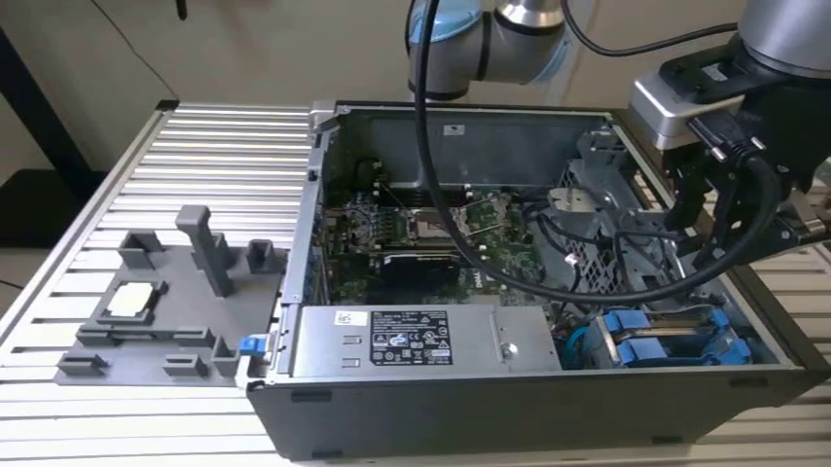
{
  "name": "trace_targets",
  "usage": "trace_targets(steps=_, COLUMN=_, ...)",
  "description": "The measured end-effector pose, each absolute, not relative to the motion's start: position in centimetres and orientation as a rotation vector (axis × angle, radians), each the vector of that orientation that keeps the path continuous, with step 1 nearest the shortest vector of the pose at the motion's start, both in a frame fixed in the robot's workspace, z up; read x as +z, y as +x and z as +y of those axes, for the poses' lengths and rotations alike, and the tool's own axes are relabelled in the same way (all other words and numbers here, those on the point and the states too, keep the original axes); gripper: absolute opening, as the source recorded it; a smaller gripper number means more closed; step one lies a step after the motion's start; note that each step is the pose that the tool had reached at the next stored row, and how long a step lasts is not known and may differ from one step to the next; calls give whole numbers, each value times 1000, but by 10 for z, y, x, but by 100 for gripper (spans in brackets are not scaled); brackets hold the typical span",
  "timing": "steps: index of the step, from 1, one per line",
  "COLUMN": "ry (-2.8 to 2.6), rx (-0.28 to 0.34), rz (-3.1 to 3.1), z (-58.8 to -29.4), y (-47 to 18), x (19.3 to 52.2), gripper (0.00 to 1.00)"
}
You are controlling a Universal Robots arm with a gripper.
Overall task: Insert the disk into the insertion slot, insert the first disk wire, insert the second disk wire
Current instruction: 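Insert the first disk wire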
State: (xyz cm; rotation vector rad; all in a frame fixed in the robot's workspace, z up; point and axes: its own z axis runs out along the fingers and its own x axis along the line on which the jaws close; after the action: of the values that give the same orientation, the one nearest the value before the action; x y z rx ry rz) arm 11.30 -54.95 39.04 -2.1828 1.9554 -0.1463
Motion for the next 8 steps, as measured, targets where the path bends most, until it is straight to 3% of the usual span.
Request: trace_targets(steps=8, ry=-2190, rx=-147, rz=1946, z=-549, y=113, x=388, gripper=49)
